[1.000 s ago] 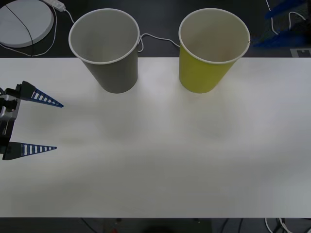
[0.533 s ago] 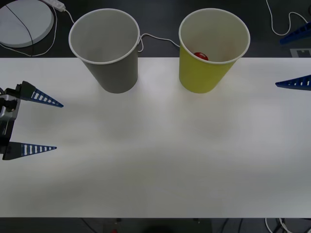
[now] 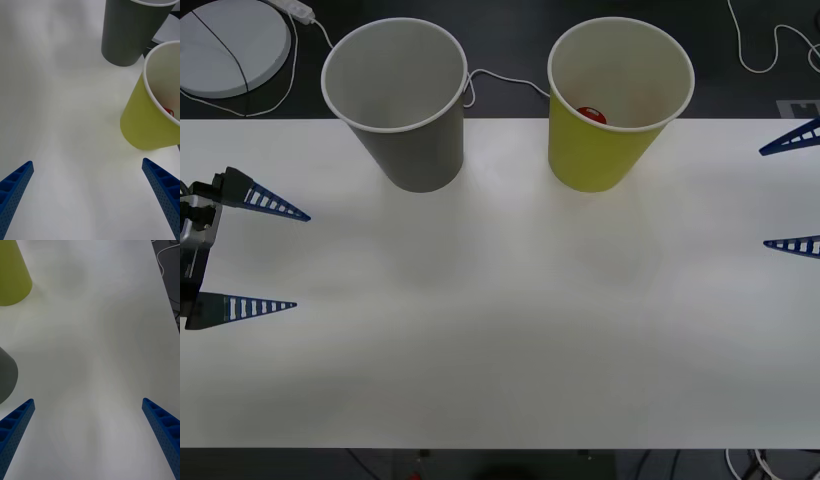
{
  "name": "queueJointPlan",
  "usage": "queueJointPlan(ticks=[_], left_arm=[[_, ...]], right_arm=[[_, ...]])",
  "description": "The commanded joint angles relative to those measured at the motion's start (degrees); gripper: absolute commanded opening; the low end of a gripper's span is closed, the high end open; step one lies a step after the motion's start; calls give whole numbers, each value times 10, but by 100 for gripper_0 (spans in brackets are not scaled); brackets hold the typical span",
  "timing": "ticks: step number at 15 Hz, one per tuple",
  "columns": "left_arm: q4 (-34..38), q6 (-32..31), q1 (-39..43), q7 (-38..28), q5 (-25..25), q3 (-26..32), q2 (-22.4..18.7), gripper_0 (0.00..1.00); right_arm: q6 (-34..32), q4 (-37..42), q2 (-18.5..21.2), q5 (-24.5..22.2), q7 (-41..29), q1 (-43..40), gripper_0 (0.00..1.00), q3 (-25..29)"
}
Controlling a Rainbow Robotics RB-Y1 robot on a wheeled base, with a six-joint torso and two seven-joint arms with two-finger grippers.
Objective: Put the can into the green bin and the plastic bottle into the gray bin
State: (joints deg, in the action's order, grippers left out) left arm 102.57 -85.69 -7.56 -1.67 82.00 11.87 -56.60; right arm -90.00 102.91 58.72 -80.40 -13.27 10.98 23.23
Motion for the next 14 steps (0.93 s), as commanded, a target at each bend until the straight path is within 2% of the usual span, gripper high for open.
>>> queueJointPlan(ticks=[1, 4, 14], left_arm=[[0, 0, 0, 0, 0, 0, 0, 100], [0, 0, 0, 0, 0, 0, 0, 100], [0, 0, 0, 0, 0, 0, 0, 100]], right_arm=[[0, 0, -19, 0, 43, -33, 100, 16], [0, 0, -42, 1, 85, -68, 100, 32], [0, 0, -95, 2, 137, -142, 100, 52]])
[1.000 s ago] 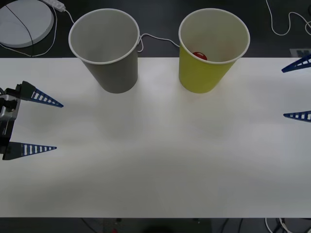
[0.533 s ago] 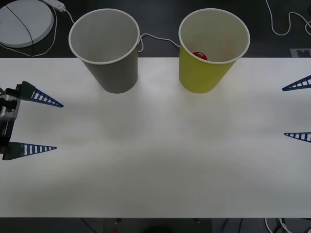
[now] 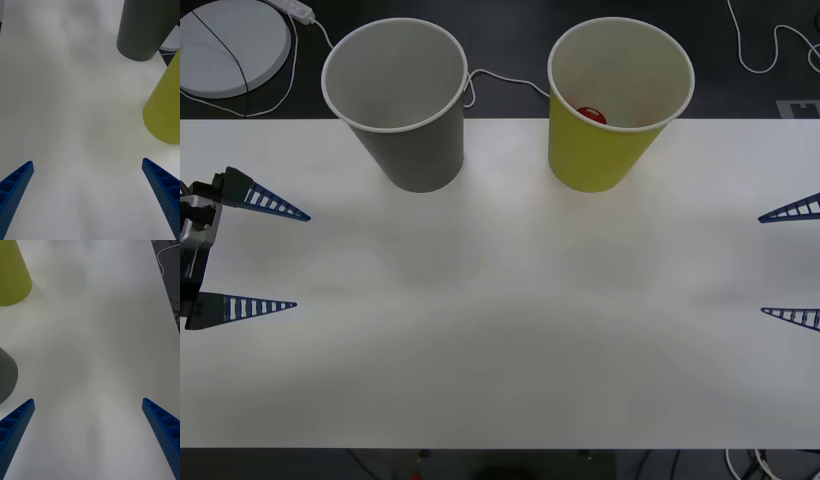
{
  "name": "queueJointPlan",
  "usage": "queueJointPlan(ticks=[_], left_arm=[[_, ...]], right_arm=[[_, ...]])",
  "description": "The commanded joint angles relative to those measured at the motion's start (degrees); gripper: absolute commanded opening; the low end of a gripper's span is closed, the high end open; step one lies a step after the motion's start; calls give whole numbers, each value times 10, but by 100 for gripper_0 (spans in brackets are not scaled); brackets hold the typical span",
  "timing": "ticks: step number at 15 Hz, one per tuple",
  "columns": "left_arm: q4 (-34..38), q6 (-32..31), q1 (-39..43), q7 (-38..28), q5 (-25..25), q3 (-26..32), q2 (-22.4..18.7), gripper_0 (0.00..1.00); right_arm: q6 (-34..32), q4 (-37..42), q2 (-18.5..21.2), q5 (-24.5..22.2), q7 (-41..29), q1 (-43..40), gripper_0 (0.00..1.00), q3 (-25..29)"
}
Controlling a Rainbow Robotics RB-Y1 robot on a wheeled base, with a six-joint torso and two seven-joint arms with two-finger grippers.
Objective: Put the can into the green bin and the plastic bottle into the gray bin
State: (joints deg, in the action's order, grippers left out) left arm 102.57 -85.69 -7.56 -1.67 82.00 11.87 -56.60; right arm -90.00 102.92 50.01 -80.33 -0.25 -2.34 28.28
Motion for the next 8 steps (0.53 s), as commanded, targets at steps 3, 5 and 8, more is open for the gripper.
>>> queueJointPlan(ticks=[3, 5, 8], left_arm=[[0, 0, 0, 0, 0, 0, 0, 100], [0, 0, 0, 0, 0, 0, 0, 100], [0, 0, 0, 0, 0, 0, 0, 100]], right_arm=[[0, 0, -13, 1, 15, -18, 100, 2], [0, 1, -13, 1, 17, -20, 100, 2], [0, 1, -13, 1, 17, -20, 100, 2]])
